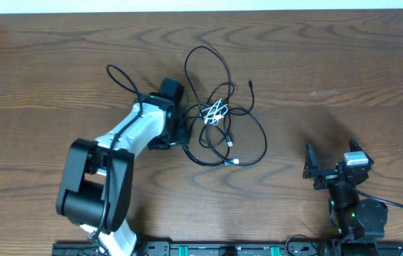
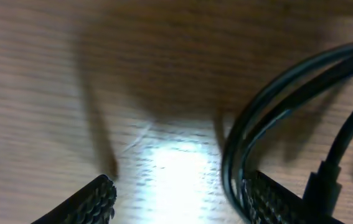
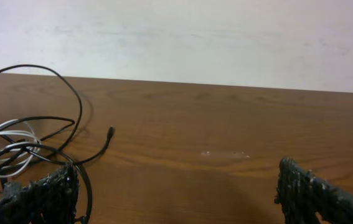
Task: Untangle cables
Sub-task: 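Move the left gripper over the left side of the cable bundle, then grasp a black cable with the left gripper and pull it leftward, then move the left gripper back to the bundle center and grasp the knot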
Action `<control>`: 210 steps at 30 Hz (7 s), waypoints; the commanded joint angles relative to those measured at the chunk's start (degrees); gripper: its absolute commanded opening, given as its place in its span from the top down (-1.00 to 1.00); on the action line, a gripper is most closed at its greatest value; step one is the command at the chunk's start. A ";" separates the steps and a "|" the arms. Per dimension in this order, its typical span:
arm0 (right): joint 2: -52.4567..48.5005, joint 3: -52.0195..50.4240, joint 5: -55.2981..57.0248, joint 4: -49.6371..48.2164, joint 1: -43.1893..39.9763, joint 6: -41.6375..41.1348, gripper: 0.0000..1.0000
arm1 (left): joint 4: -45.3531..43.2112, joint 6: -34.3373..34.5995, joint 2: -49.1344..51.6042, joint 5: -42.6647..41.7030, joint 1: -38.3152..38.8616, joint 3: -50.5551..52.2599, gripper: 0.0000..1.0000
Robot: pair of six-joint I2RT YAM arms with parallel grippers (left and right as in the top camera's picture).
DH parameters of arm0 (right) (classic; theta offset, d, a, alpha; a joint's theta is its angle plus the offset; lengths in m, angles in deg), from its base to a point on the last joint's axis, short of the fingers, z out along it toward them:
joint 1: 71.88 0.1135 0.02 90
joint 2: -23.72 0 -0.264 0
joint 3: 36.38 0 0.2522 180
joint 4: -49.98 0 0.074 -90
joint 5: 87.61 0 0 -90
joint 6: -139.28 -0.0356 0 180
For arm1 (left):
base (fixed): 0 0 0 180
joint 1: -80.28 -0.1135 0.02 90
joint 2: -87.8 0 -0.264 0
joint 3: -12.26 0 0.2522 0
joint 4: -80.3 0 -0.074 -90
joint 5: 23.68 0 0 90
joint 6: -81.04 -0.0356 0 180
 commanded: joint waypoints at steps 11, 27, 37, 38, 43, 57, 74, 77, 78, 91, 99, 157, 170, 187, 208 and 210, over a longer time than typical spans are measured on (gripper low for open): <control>0.00 -0.04 0.24 0.26 0.13 -0.59 -0.98 | 0.52 0.28 1.77 0.72 1.81 0.59 0.05; 0.00 -0.04 0.22 0.26 0.13 -0.59 -0.99 | 0.94 0.00 1.53 -5.40 1.81 0.20 0.63; 0.00 -0.04 0.22 0.26 0.13 -0.59 -0.98 | 0.96 -0.17 0.11 -5.55 1.81 -0.28 0.85; 0.00 -0.04 0.22 0.26 0.13 -0.59 -0.98 | 0.96 -0.33 -0.31 -5.55 1.81 -0.33 0.84; 0.00 -0.04 0.24 0.26 0.13 -0.59 -0.98 | 0.90 -0.59 -2.73 -5.53 1.81 -0.35 0.85; 0.00 -0.04 0.24 0.26 0.13 -0.59 -0.99 | 0.92 -0.57 -12.35 -5.53 1.79 -0.81 0.85; 0.00 -0.04 0.24 0.24 0.13 -0.59 -0.99 | -5.92 -0.55 -35.56 -5.35 -4.50 -3.58 0.85; 0.00 -0.04 0.22 0.26 0.13 -0.59 -0.99 | -5.92 -0.57 -40.11 -5.33 -7.02 -4.92 0.85; 0.00 -0.04 0.22 0.26 0.13 -0.59 -0.99 | -5.92 -0.55 -41.57 -5.33 -8.13 -5.33 0.85; 0.00 -0.04 0.22 0.24 0.13 -0.59 -0.99 | -5.92 -0.52 -52.00 -5.33 -22.86 -6.67 0.85; 0.00 -0.04 0.22 0.24 0.13 -0.59 -0.98 | -5.92 -0.55 -51.98 -5.29 -26.56 -6.67 0.85; 0.00 -0.04 0.22 0.26 0.13 -0.59 -0.98 | 1.40 -15.21 -15.63 -5.01 1.81 -6.27 -0.97; 0.00 -0.04 0.22 0.26 0.13 -0.59 -0.98 | 0.02 -30.23 -14.95 -14.84 3.32 -6.27 -0.95; 0.00 -0.04 0.24 0.24 0.13 -0.59 -0.99 | -5.53 -41.13 -13.18 -14.34 9.01 -6.25 -0.95; 0.00 -0.04 0.22 0.26 0.13 -0.59 -0.98 | -9.84 -41.09 -4.83 -14.36 11.13 -6.25 -0.46; 0.00 -0.04 0.22 0.24 0.13 -0.59 -0.99 | -9.90 -41.09 -4.33 -14.36 11.13 -6.25 -0.25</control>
